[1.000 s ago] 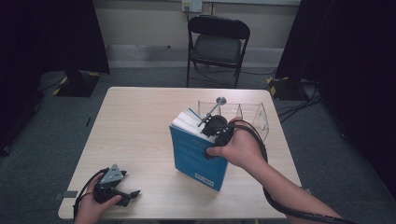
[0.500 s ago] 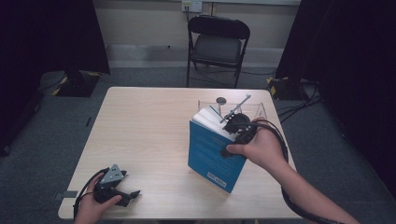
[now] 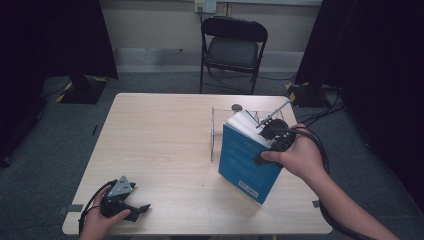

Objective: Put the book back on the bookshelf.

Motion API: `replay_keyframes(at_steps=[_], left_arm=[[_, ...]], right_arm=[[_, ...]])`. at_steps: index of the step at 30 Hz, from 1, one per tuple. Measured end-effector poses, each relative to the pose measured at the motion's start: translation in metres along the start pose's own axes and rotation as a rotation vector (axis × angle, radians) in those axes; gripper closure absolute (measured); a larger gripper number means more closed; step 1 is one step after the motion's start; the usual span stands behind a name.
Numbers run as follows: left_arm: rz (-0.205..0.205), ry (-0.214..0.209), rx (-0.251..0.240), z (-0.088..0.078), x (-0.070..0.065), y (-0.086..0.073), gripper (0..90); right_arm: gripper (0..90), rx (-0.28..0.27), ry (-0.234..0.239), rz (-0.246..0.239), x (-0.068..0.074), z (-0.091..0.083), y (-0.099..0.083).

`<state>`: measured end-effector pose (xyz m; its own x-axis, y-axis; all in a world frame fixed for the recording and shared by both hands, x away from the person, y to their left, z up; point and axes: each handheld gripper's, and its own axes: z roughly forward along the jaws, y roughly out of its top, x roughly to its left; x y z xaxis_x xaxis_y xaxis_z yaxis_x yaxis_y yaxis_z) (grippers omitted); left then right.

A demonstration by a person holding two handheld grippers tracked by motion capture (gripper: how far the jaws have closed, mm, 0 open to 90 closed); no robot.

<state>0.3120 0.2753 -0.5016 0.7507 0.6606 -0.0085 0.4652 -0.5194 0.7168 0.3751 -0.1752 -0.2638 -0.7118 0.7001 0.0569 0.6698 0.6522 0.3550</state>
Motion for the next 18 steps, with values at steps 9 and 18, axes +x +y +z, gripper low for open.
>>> replay_keyframes(at_steps=[9,18], left_arm=[[0.003,-0.005,-0.006,0.001,0.000,0.000,3.1],[0.007,-0.012,-0.001,0.001,0.000,0.000,2.5]], right_arm=[[61.6,0.007,-0.018,0.037,-0.012,-0.009,-0.015],[61.6,0.005,-0.022,0.070,-0.021,-0.016,-0.025]])
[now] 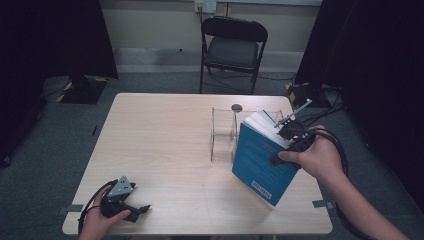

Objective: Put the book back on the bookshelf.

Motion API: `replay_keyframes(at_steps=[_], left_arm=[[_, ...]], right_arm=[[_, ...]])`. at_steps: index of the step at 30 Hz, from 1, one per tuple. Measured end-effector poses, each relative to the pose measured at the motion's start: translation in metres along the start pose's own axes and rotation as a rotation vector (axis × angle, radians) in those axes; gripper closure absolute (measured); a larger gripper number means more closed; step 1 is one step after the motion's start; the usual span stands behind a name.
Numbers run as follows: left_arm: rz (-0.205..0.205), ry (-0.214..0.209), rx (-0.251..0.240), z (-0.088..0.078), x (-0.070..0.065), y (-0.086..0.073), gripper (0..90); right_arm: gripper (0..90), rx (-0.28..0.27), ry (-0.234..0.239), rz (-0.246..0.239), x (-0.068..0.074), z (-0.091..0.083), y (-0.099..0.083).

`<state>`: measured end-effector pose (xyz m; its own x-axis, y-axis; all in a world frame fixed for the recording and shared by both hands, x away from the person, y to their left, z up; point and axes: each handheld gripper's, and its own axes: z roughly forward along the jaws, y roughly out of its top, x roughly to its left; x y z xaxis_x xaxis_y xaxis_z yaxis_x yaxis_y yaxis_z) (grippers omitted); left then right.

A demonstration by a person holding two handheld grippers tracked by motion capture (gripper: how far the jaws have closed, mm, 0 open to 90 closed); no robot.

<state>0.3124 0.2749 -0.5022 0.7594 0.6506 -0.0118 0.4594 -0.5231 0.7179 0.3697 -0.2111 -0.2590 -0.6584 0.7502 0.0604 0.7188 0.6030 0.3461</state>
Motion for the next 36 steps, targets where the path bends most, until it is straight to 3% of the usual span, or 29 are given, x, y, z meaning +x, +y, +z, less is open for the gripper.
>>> replay_keyframes(at_steps=[26,36], left_arm=[[0.006,-0.002,-0.001,0.000,0.000,0.000,2.1],[0.006,-0.002,-0.001,0.000,0.000,0.000,2.1]], right_arm=[[61.6,-0.022,-0.047,0.113,-0.032,-0.015,-0.030],[61.6,-0.018,-0.073,0.149,-0.044,-0.018,-0.034]])
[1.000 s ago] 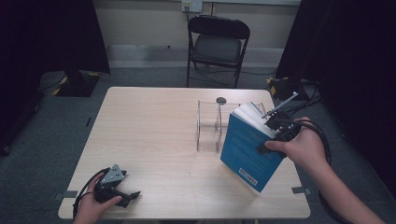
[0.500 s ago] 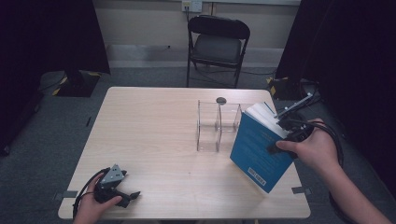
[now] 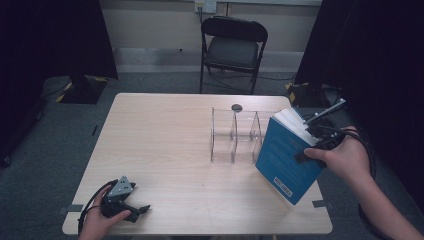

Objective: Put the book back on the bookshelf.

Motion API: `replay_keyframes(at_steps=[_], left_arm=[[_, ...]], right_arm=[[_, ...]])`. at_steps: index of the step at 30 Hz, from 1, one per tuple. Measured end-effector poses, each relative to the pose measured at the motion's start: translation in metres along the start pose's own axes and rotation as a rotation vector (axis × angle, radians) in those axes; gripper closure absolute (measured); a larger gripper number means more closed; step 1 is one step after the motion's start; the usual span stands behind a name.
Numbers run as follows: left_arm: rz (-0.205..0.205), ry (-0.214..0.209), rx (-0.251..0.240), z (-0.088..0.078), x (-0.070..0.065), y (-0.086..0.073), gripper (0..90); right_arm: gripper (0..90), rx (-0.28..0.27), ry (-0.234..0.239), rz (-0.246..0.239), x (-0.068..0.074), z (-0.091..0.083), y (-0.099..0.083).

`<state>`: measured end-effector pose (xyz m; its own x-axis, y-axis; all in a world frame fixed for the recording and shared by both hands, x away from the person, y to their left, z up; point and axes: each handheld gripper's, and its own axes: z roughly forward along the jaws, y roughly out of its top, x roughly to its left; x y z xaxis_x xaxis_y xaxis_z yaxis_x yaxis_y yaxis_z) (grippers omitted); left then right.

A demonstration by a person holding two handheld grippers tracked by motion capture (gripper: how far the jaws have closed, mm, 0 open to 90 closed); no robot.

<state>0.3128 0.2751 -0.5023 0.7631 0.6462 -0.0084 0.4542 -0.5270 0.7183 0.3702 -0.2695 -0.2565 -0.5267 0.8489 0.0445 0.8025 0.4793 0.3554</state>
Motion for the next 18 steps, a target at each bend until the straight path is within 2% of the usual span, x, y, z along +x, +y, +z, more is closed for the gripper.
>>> replay_keyframes(at_steps=[9,13,14,16,18], left_arm=[[-0.003,0.001,0.000,0.000,0.000,0.000,2.1],[0.004,0.003,0.000,0.000,0.000,0.000,2.1],[-0.007,-0.002,-0.002,0.000,0.000,0.000,2.1],[0.009,0.006,0.001,0.000,0.001,0.000,2.1],[0.007,0.002,0.000,0.000,0.000,0.000,2.1]], right_arm=[[61.6,0.001,-0.034,0.049,-0.011,0.001,0.002],[61.7,0.003,-0.048,0.055,-0.015,0.003,0.005],[61.6,0.008,-0.054,0.077,-0.015,0.003,0.006],[61.6,0.008,-0.055,0.085,-0.016,0.004,0.007],[61.6,0.014,-0.057,0.099,-0.015,0.005,0.009]])
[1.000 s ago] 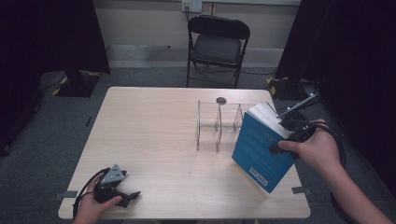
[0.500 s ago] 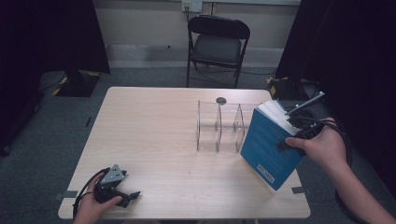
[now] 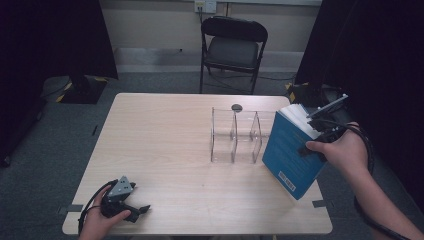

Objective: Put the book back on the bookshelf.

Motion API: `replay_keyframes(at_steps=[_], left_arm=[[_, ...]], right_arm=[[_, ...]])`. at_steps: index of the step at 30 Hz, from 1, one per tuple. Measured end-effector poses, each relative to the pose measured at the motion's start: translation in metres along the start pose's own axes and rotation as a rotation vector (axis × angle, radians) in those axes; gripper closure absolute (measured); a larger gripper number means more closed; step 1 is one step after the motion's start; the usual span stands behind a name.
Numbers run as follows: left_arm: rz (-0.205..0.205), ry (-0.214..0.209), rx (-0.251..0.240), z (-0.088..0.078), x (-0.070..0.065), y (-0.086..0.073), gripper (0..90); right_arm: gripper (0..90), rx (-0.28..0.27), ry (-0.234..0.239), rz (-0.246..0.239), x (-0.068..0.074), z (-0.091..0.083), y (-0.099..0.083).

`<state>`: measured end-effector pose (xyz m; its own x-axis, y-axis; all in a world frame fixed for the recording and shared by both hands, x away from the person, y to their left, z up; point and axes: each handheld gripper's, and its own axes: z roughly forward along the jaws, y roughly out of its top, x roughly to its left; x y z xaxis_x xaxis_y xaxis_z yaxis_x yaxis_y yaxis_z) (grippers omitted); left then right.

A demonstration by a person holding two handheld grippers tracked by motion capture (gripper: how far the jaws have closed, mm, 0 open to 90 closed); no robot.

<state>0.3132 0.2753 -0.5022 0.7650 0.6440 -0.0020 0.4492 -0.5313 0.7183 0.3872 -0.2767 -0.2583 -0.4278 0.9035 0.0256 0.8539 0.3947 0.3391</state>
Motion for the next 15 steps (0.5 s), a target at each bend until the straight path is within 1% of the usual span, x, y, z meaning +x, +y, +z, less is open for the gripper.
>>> replay_keyframes(at_steps=[3,5,6,7,8,12,15], left_arm=[[0.003,0.002,0.000,0.000,0.000,0.000,2.1],[0.000,0.000,0.000,0.000,0.000,0.000,2.1],[0.002,0.002,0.000,0.000,0.000,0.000,2.1],[0.003,0.003,0.004,0.000,0.000,0.000,2.1],[0.000,0.000,0.000,0.000,0.000,0.000,2.1],[0.004,0.008,0.001,0.000,0.000,0.000,2.1],[-0.002,0.004,0.000,0.000,0.000,0.000,1.9]], right_arm=[[61.6,-0.005,0.006,-0.004,0.000,0.002,0.003],[61.6,-0.007,0.001,0.009,0.001,0.003,0.006],[61.6,-0.009,-0.003,0.008,0.001,0.004,0.007],[61.6,-0.008,-0.003,0.023,0.001,0.004,0.009],[61.6,-0.011,-0.004,0.016,0.001,0.005,0.009],[61.6,-0.003,-0.012,0.040,0.001,0.008,0.014],[61.6,-0.005,-0.018,0.044,0.000,0.011,0.017]])
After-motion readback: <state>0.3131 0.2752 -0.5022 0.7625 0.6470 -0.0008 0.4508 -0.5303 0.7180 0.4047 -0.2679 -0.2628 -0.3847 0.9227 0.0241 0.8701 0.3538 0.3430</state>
